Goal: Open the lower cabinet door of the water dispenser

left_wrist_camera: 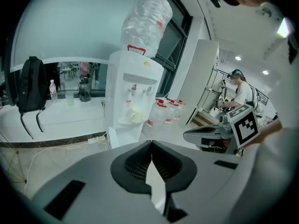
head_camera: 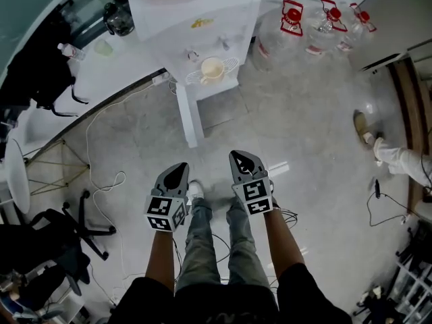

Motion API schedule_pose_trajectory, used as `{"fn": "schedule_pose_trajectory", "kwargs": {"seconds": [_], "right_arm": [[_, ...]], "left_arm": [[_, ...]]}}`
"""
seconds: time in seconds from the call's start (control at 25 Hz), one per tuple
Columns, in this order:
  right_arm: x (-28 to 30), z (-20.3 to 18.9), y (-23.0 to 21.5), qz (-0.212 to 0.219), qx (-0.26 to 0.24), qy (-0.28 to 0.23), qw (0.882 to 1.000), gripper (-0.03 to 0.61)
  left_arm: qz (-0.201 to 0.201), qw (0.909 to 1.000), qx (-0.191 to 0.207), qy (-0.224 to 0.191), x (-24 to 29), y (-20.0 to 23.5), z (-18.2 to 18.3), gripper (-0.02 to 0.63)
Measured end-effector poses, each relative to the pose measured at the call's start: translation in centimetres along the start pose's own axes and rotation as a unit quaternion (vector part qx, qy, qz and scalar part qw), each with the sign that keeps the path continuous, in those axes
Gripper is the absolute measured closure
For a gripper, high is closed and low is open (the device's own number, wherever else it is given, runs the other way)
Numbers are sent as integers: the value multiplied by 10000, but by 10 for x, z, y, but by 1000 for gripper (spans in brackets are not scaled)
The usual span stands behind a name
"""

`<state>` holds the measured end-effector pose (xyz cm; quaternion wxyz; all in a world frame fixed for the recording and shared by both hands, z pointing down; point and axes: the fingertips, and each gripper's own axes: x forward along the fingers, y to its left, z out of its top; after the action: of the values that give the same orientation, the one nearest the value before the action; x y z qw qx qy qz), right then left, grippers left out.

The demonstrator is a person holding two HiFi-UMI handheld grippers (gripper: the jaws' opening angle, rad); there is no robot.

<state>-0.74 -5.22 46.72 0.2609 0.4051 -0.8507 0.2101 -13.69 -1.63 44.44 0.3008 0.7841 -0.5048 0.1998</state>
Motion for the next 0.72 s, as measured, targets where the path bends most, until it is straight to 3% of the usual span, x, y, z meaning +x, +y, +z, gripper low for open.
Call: {"fn": "schedule_pose_trajectory", "kwargs": {"seconds": [0.52, 0.72], "right_arm": [[-100, 81, -37, -487, 85, -567, 9972, 565], [-149, 105, -51, -555, 749, -980, 9908, 565]], "left_arm": [[256, 9974, -73, -677, -42, -46, 87, 601], [537, 9943, -81, -916, -68, -60, 117, 601]]}}
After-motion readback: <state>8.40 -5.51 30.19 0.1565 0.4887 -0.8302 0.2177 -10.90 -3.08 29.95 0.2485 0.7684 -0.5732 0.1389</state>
